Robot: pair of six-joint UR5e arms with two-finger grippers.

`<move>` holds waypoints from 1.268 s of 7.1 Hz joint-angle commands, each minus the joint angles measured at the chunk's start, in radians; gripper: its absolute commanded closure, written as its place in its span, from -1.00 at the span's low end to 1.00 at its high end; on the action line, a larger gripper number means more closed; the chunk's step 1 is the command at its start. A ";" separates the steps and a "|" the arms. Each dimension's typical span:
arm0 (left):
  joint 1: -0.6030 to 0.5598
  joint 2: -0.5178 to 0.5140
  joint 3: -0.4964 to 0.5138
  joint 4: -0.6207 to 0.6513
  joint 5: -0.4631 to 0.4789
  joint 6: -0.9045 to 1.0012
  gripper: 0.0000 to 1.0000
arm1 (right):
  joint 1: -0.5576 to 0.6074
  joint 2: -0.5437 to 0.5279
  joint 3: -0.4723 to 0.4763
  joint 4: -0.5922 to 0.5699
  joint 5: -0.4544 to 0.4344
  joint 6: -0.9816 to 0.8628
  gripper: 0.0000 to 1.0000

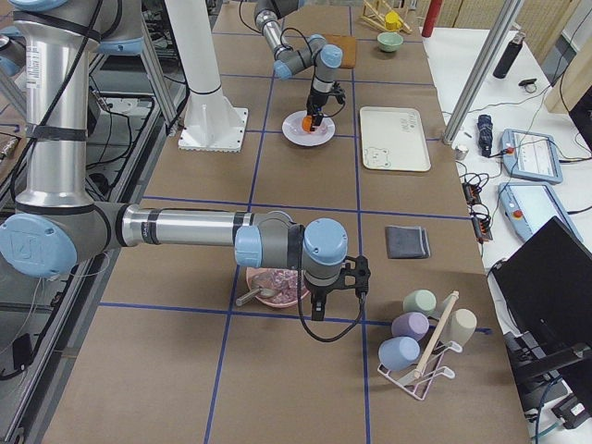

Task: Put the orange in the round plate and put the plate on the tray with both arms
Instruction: 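Release the orange onto the plate, withdraw left arm while right arm reaches in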

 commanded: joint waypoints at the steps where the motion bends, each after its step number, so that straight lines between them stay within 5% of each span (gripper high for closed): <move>1: 0.008 0.018 -0.054 0.000 0.003 0.000 -0.97 | 0.000 0.003 0.014 -0.001 -0.001 0.002 -1.00; 4: -0.015 0.151 -0.287 0.010 0.125 0.014 -0.97 | -0.069 0.043 0.101 0.001 -0.001 0.108 -1.00; 6: -0.148 0.186 -0.301 0.012 0.138 0.015 -0.97 | -0.210 0.148 0.160 0.015 -0.004 0.355 -1.00; 7: -0.205 0.209 -0.323 0.009 0.135 0.077 -0.97 | -0.298 0.210 0.157 0.083 -0.009 0.535 -1.00; 9: -0.370 0.412 -0.500 0.027 0.112 0.388 -0.97 | -0.464 0.285 0.122 0.387 -0.043 1.019 -1.00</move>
